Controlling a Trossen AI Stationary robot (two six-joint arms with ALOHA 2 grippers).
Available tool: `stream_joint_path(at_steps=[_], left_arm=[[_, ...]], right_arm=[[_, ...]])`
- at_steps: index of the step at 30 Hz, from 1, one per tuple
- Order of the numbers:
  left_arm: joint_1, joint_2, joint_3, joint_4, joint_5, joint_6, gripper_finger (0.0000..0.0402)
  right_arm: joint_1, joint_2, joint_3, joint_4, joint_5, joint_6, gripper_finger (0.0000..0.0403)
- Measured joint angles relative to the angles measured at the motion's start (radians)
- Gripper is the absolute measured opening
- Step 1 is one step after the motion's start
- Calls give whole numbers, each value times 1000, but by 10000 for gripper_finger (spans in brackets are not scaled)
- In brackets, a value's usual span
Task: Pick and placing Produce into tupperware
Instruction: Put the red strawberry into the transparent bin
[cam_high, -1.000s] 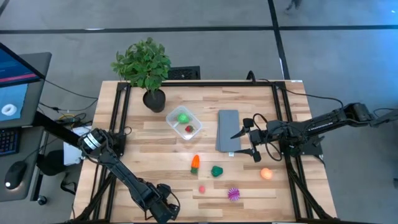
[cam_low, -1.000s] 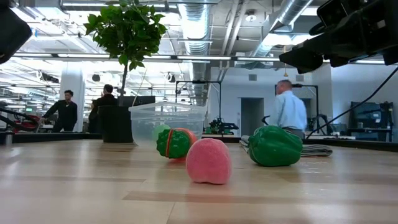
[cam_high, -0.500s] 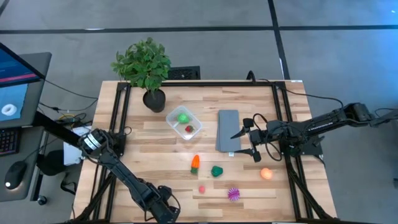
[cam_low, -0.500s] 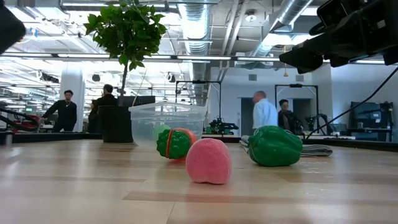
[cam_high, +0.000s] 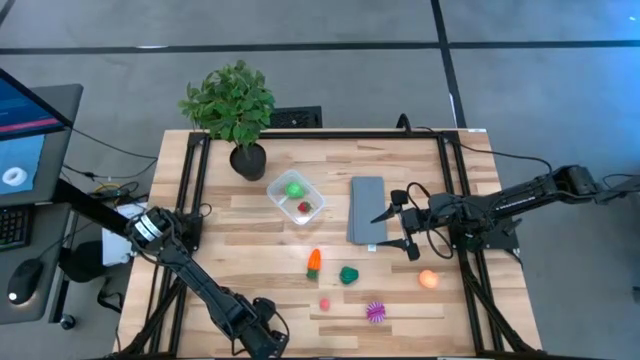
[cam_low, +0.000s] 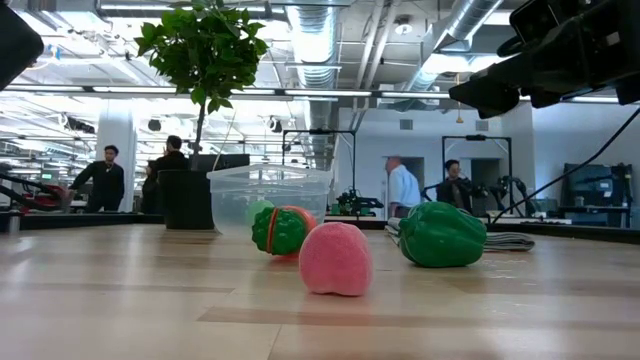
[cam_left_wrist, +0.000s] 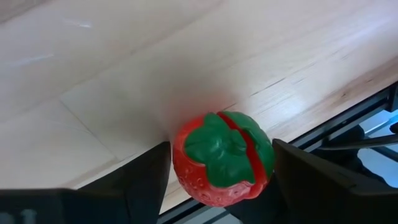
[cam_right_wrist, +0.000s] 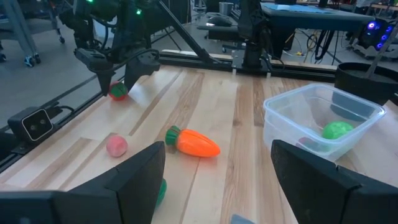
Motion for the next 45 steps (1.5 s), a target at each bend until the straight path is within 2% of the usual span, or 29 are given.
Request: stream_joint_path(at_steps=[16, 28, 45], left_arm=[[0, -2, 0, 0, -12, 1, 213], [0, -3, 2, -19, -17, 5, 210], [7, -4, 2, -42, -77, 96, 209]], right_arm=[[0, 0, 0, 0, 0, 0, 317], [0, 0, 0, 0, 0, 0, 317], [0, 0, 0, 0, 0, 0, 317]])
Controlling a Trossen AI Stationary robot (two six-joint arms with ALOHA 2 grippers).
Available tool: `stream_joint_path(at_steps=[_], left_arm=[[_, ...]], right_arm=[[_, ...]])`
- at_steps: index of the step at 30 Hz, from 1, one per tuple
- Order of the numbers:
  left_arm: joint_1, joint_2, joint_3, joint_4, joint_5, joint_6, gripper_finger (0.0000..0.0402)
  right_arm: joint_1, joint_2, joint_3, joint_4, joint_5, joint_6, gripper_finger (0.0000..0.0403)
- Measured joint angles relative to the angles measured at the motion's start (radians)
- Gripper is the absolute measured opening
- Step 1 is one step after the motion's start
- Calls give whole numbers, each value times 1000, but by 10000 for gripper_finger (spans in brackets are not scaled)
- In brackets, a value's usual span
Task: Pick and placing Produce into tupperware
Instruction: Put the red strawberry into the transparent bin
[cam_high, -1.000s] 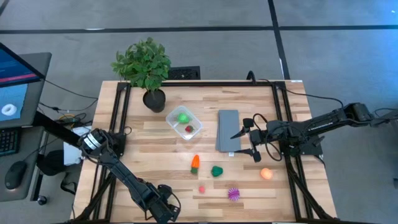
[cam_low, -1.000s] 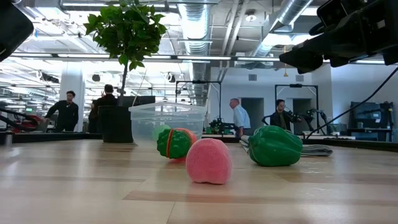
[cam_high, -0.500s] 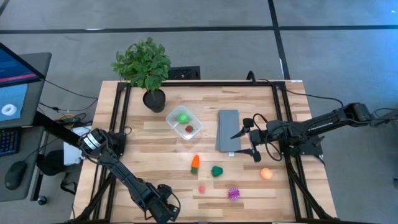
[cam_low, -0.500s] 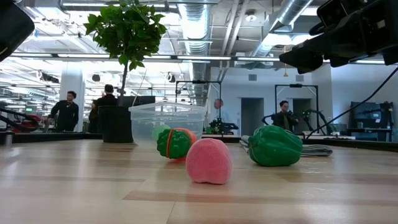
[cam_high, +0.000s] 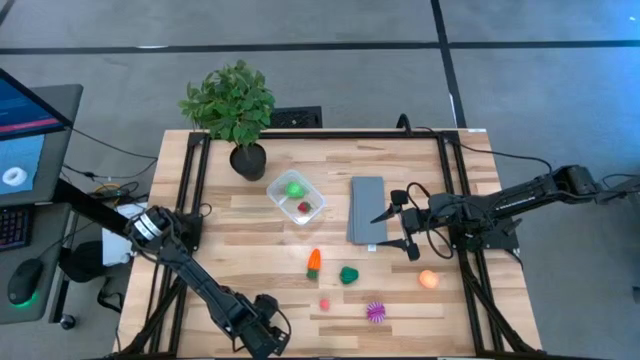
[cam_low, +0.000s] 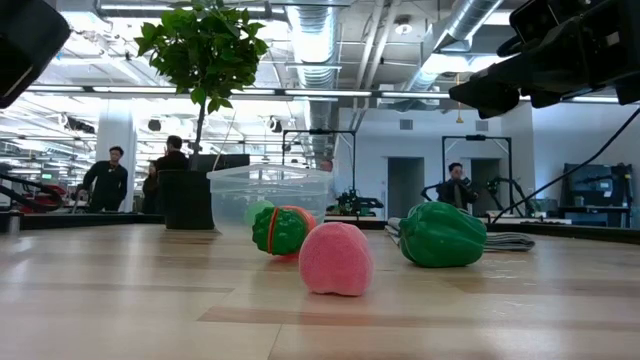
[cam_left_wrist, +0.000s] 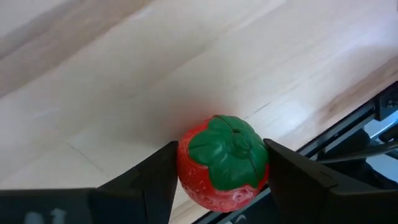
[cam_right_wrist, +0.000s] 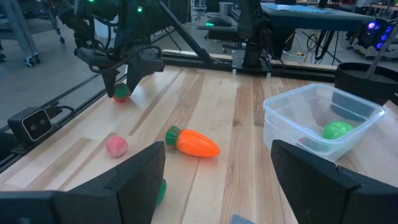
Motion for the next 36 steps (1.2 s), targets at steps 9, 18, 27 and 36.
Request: stream_joint_path(at_steps=[9, 18, 27, 36], left_arm=[[30, -28, -2, -73, -40, 75, 209], [84, -86, -2, -194, -79, 187, 209], [164, -170, -2, -310, -230, 374, 209], [258, -273, -2, -363, -448, 614, 209]], right_arm=[[0, 0, 0, -4, 0, 0, 317], [-1, 0, 0, -17, 0, 0, 317], [-1, 0, 0, -30, 0, 0, 317], [-31, 0, 0, -45, 0, 0, 317]])
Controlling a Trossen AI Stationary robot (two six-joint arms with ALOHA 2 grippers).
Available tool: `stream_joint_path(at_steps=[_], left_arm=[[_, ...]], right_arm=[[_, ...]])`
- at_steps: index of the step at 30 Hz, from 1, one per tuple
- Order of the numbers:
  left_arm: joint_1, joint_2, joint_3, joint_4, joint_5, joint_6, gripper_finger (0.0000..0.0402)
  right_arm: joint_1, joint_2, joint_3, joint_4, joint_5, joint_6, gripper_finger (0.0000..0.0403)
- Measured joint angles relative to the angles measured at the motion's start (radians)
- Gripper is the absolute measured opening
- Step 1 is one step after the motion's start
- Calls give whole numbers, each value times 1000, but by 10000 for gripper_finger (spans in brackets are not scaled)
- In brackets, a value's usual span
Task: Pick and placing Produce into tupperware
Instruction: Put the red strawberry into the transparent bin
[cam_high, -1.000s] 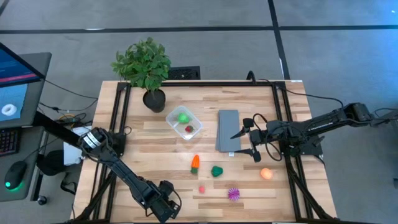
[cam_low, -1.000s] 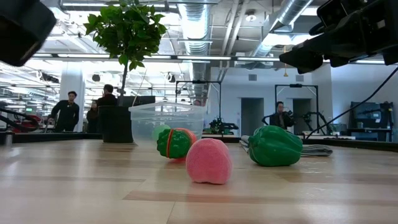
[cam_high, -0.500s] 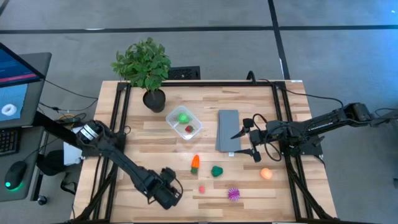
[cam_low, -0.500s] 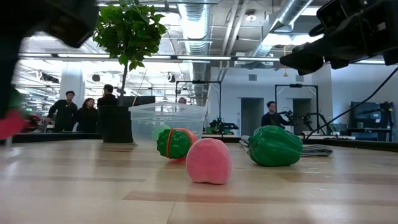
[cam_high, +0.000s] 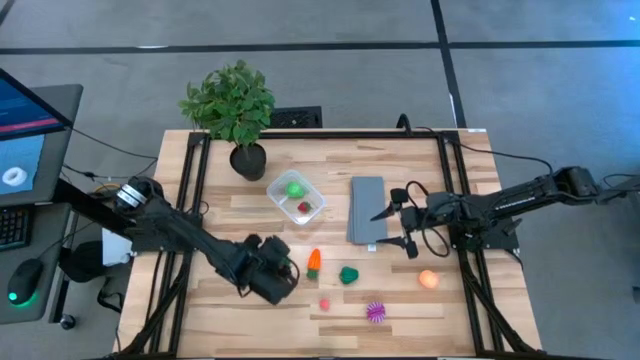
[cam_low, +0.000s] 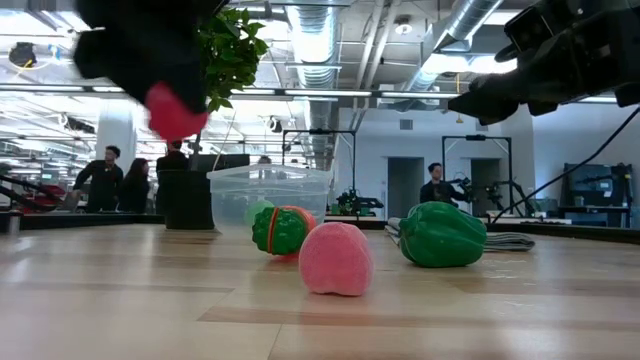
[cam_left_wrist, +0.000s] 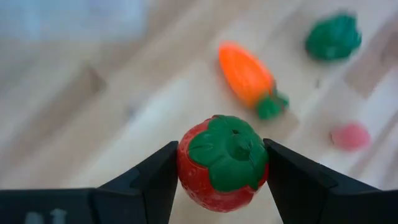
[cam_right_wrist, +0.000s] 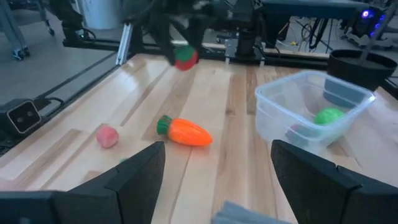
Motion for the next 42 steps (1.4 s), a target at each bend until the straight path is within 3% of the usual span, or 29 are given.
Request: stream_joint_path(at_steps=[10, 17, 26, 42], left_arm=[[138, -82, 0, -4, -226, 288, 205], [250, -95, 0, 0, -252, 448, 191], [398, -95, 0, 21, -231, 603, 203], [634, -73, -52, 210, 41, 809, 196]], right_arm=[[-31, 0, 0, -42, 0, 12, 317], [-43, 0, 0, -69, 0, 22, 317], [-43, 0, 0, -118, 0, 53, 317], [-43, 0, 0, -138, 0, 53, 317]])
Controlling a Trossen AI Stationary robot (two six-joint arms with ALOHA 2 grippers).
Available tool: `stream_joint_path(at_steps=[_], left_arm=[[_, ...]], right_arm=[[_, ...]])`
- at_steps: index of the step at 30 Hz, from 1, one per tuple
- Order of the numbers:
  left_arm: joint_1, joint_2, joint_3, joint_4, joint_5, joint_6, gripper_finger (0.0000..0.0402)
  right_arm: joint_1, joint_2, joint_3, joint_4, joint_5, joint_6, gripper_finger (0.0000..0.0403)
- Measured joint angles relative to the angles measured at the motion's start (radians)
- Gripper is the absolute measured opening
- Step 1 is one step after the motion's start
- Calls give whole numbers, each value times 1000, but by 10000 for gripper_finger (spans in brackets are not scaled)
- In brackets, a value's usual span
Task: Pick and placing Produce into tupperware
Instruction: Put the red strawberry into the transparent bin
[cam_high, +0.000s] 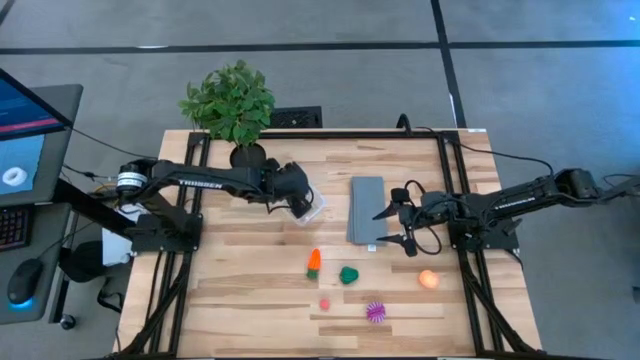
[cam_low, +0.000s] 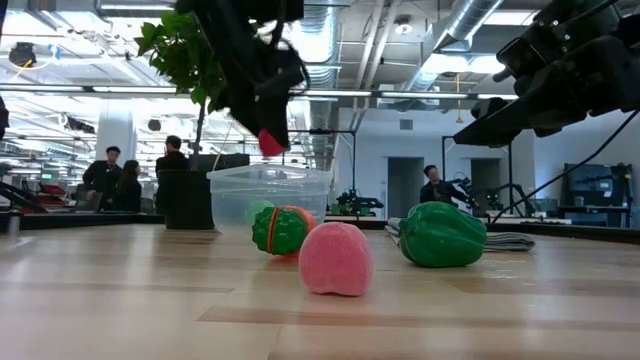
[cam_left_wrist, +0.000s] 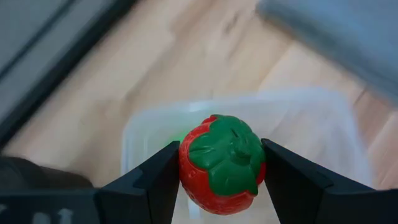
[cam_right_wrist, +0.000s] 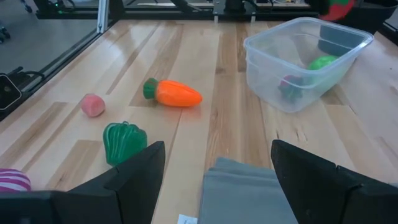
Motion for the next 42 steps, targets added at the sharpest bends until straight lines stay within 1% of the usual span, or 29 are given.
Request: stream_joint_path(at_steps=[8, 13, 15, 23, 26, 42], left_arm=[[52, 33, -73, 110, 89, 27, 195], [71, 54, -76, 103, 112, 42, 195], [72, 65, -74, 134, 121, 50, 195], [82, 90, -75, 174, 161, 78, 195], [82, 91, -75, 179, 161, 82, 195], [82, 91, -75, 176, 162, 82, 195]], right_arm=[[0, 0, 0, -10, 0, 1, 317], [0, 1, 0, -8, 0, 2, 317], [0, 3, 0, -9, 0, 2, 317], [0, 35, 0, 2, 0, 1, 317], [0, 55, 0, 13, 2, 0, 317], [0, 55, 0, 14, 3, 0, 317]])
